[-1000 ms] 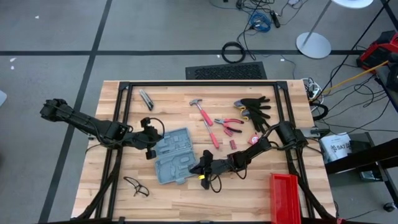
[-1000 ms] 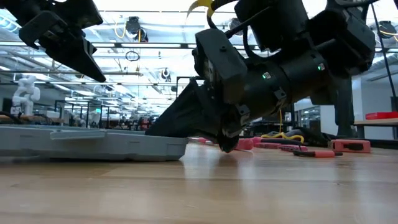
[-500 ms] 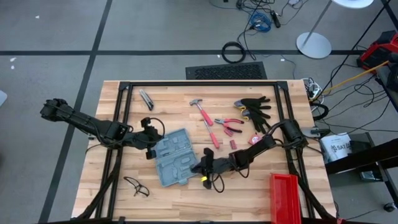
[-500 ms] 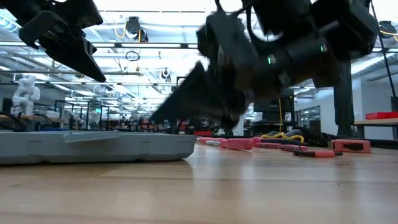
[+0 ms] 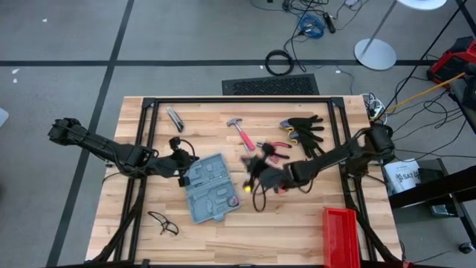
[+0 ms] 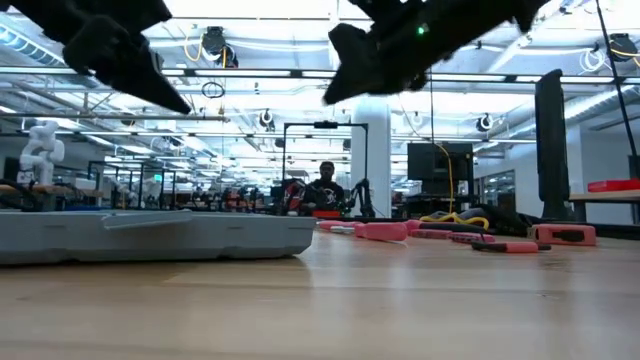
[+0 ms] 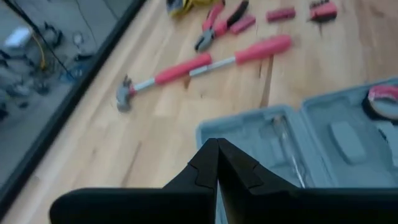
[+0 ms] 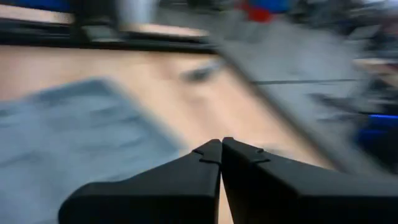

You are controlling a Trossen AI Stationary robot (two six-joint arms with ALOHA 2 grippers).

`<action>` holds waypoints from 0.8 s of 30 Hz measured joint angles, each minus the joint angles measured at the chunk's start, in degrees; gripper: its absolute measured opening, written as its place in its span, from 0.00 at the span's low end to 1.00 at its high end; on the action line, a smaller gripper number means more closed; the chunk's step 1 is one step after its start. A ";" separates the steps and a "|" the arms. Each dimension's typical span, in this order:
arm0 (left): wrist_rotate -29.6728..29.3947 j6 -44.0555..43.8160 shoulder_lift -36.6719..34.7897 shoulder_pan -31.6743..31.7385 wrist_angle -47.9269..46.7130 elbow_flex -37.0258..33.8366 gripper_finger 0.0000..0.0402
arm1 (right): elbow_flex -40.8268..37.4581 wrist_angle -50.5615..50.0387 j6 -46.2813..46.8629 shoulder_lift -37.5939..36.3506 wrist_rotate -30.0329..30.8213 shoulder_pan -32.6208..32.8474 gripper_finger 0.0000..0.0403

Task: Prefit tool cases
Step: Put the pink hammer into the gray prefit tool case

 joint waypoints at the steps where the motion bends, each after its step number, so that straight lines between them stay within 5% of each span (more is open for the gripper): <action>1: -0.40 1.25 0.00 0.00 1.02 0.00 0.03 | 0.00 -0.52 -0.35 -1.34 2.77 -0.94 0.00; 5: -3.05 5.45 0.00 0.22 5.29 0.00 0.03 | 0.04 -2.20 -0.41 -6.13 2.21 -6.71 0.01; 18: -4.60 15.03 0.00 10.44 13.65 0.02 0.03 | 0.07 -14.39 4.60 -6.17 -29.89 -30.11 0.23; 24: -4.46 15.15 0.00 18.67 13.82 0.02 0.03 | 2.65 -14.32 7.97 1.21 -47.83 -38.33 0.33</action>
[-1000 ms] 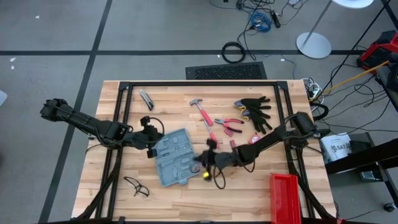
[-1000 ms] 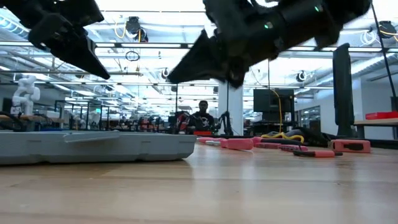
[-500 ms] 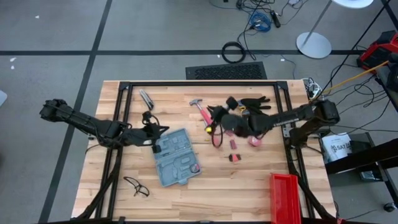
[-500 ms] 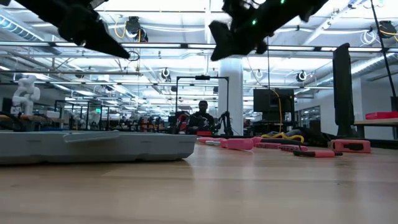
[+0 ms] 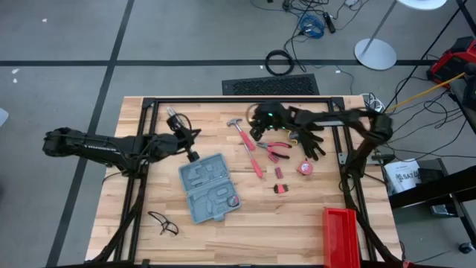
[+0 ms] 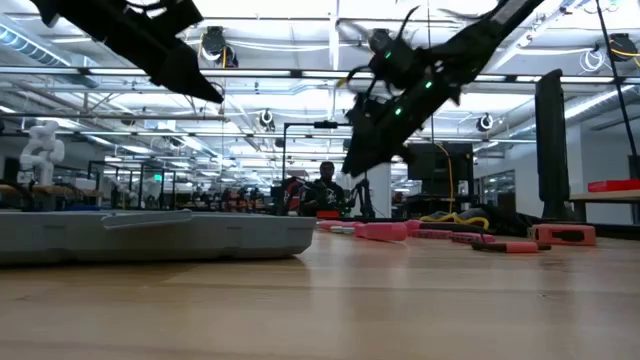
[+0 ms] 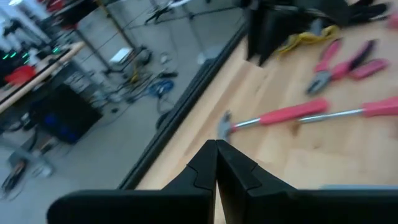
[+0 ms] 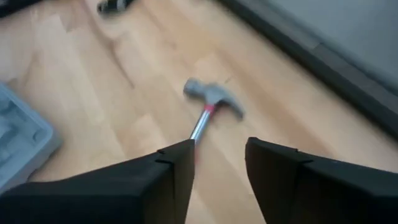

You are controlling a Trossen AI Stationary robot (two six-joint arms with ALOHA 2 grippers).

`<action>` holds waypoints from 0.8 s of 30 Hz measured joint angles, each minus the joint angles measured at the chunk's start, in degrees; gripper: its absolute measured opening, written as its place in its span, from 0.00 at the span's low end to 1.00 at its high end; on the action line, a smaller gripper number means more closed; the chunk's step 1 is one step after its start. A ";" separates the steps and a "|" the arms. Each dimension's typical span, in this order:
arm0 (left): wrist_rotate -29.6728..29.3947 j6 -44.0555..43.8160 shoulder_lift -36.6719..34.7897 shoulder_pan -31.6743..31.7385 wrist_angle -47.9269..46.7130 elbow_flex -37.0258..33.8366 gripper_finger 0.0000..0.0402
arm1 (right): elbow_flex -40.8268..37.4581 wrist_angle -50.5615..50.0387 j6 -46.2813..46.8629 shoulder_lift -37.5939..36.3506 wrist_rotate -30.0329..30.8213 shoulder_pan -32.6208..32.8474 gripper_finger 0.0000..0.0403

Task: Prefit tool cases
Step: Put the pink hammer into the gray prefit tool case

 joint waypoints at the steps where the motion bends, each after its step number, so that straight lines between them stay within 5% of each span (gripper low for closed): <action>1: 0.24 0.04 0.00 1.03 -0.17 0.00 0.03 | 1.85 -0.62 -0.01 2.22 -1.63 -0.39 0.34; 5: 1.50 0.04 0.00 4.05 0.12 0.04 0.03 | 13.97 -8.36 -2.87 12.13 -4.92 -0.17 0.38; 13: 6.46 -1.76 -0.02 5.28 -2.44 0.04 0.03 | 41.37 -39.30 -4.35 29.64 0.00 0.58 0.43; 19: 8.11 -8.45 0.00 4.97 -8.37 0.04 0.03 | 49.76 -48.58 -5.13 34.32 2.36 0.73 0.39; 24: 8.76 -12.14 0.00 3.81 -10.48 0.04 0.03 | 50.62 -52.21 -5.94 34.78 0.01 0.62 0.25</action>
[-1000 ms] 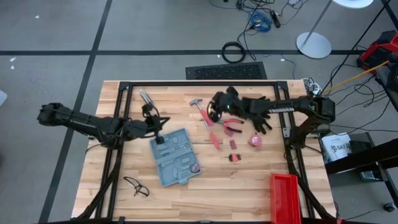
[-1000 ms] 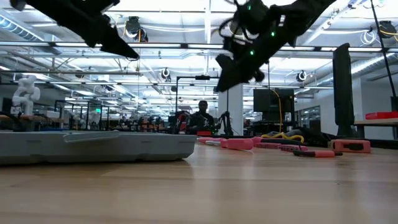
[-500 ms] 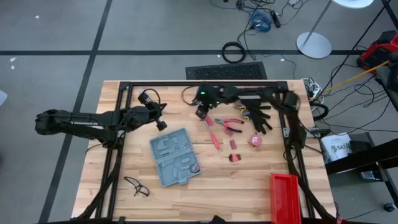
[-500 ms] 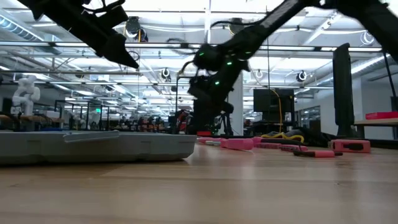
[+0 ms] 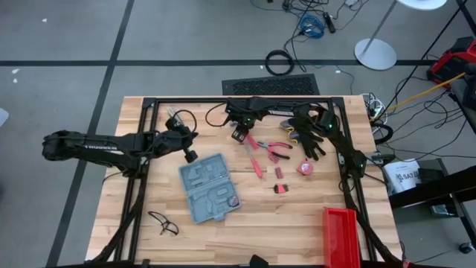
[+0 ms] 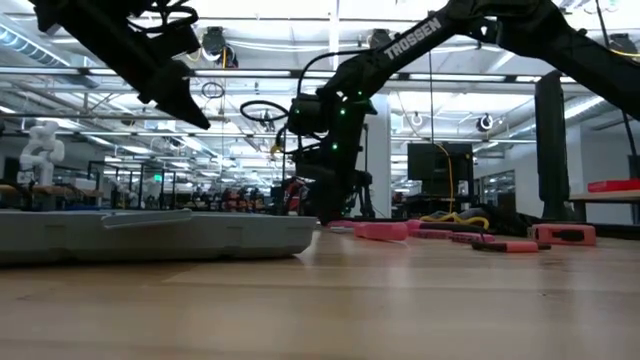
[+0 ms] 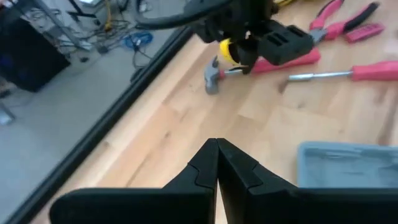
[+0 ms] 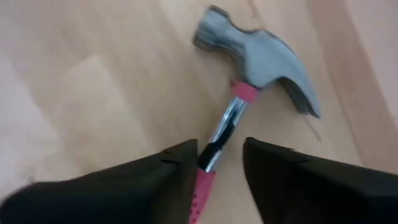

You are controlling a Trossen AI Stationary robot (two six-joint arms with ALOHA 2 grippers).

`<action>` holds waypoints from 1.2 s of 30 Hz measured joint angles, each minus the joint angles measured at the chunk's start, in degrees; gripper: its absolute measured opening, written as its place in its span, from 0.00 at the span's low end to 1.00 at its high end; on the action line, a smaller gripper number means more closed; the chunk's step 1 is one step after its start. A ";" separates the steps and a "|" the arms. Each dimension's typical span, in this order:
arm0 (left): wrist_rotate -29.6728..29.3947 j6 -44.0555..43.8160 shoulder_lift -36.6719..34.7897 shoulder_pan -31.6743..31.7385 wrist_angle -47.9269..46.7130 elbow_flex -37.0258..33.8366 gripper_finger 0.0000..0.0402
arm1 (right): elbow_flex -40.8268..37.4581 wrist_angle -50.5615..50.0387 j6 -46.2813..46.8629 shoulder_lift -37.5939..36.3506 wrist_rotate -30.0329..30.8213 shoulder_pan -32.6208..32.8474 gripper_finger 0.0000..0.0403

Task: Prefit tool cases
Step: Put the pink hammer into the gray prefit tool case

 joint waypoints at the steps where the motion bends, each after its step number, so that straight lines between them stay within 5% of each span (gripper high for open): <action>1: 0.46 -0.36 0.00 -0.34 0.17 0.00 0.03 | 0.00 -0.79 -0.35 0.00 -0.27 0.00 0.20; 5: 2.47 -2.37 0.00 -2.27 0.90 0.00 0.03 | 0.13 -1.58 -3.44 -0.28 -0.55 -0.16 0.02; 15: 4.14 -3.44 -3.03 -7.44 3.83 4.14 0.03 | 0.00 -1.55 -7.75 -0.34 -4.73 -0.47 0.00; 36: 5.49 3.12 -21.05 -16.17 3.68 12.51 0.03 | 0.06 -6.69 -11.63 0.17 -4.90 -0.10 0.26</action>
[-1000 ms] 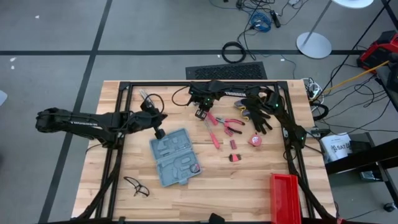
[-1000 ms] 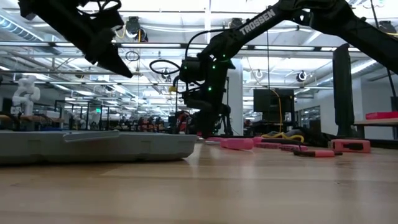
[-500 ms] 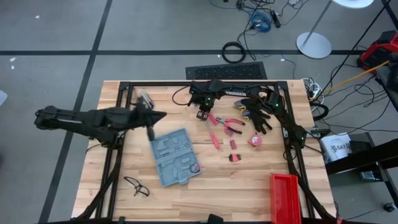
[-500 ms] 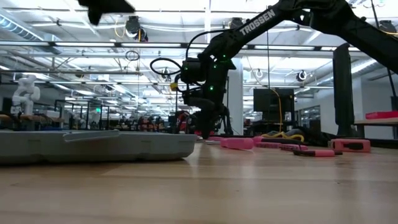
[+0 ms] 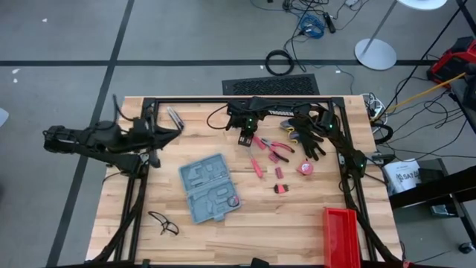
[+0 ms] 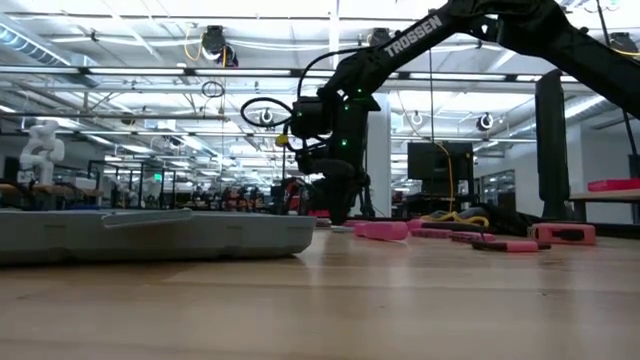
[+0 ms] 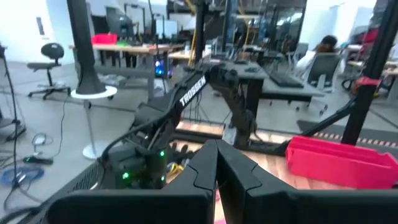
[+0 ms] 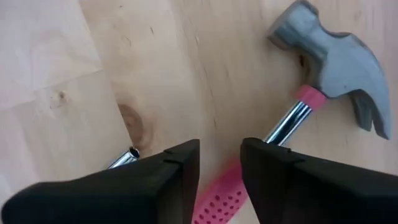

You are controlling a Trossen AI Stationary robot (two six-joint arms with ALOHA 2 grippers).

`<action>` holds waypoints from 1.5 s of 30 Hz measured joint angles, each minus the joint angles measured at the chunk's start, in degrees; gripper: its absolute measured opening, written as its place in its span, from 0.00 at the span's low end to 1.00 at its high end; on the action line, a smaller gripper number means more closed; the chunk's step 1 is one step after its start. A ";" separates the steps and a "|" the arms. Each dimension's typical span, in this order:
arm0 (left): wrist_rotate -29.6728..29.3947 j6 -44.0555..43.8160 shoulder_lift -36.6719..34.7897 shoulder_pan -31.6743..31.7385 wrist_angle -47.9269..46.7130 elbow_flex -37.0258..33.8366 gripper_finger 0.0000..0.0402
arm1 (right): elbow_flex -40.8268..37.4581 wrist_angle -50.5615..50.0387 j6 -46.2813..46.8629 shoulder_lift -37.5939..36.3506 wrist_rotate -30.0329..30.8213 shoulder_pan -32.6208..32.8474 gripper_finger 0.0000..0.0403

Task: Prefit tool cases
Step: Put the pink hammer into the gray prefit tool case

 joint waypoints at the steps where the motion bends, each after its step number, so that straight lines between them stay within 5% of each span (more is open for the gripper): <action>1: 0.00 0.10 -0.45 -0.05 -0.28 0.01 0.03 | -0.06 0.01 0.31 -0.33 -0.08 -0.05 0.26; 10: 0.01 1.07 -0.98 -0.04 -3.34 -0.03 0.03 | 2.29 0.98 1.23 -4.20 4.59 -0.10 0.26; 22: -0.02 1.00 -0.82 0.01 -5.88 -0.56 0.03 | 2.43 0.95 1.71 1.49 7.05 -0.05 0.24; 29: -0.05 -0.21 -0.82 0.02 -5.79 -2.05 0.03 | 3.20 -1.90 1.24 1.25 0.01 -1.90 0.03; 33: -0.07 -0.95 -0.68 0.01 -5.92 -2.24 0.03 | 3.50 -2.86 0.88 1.06 -4.68 -2.84 0.00; 45: -0.07 -1.97 -0.61 0.01 -6.23 -2.24 0.03 | 3.20 -3.60 -1.68 1.11 -1.62 0.28 0.00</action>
